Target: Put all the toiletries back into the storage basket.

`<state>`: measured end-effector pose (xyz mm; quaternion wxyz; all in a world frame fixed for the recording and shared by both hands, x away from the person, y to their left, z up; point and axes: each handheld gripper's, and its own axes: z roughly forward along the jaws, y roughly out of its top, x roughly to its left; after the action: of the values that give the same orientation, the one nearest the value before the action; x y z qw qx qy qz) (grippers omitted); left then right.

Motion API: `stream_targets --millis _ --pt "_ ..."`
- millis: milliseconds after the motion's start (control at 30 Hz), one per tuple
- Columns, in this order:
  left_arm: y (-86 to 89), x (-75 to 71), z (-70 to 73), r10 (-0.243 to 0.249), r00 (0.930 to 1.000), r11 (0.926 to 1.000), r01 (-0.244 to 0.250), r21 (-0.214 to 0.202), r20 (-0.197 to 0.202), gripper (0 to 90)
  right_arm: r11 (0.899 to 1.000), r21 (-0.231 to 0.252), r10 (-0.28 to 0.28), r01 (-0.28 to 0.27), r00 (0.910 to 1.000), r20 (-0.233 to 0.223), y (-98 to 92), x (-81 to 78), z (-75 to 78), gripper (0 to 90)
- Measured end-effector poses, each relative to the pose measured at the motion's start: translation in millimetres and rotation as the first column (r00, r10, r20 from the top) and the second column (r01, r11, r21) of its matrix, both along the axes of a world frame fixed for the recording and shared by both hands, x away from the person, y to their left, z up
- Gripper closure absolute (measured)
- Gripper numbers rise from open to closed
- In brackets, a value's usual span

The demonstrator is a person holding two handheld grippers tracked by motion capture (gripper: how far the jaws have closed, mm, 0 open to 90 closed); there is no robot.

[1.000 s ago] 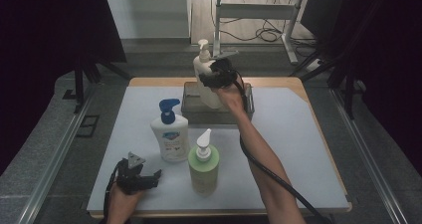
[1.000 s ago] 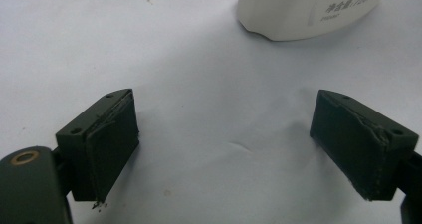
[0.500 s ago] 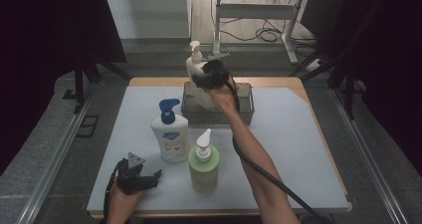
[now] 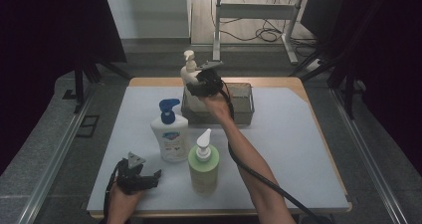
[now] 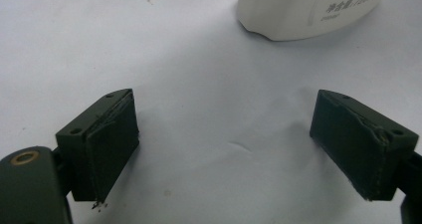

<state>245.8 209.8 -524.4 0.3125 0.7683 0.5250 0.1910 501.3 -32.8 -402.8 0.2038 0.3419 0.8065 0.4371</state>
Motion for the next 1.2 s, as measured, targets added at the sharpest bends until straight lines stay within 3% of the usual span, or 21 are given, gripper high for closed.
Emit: stream_targets --millis 767,1200 --pt "0.4 -0.2 0.1 -0.004 1.0000 1.0000 0.004 0.005 -0.001 11.3 1.000 -0.017 -0.016 0.015 0.9991 -0.038 -14.4 -16.8 -22.1 39.1" --pt "0.4 -0.2 0.1 -0.003 1.0000 1.0000 0.003 0.005 -0.001 11.3 1.000 -0.011 -0.015 0.014 0.9985 -0.053 -20.4 -20.2 -24.3 38.4"
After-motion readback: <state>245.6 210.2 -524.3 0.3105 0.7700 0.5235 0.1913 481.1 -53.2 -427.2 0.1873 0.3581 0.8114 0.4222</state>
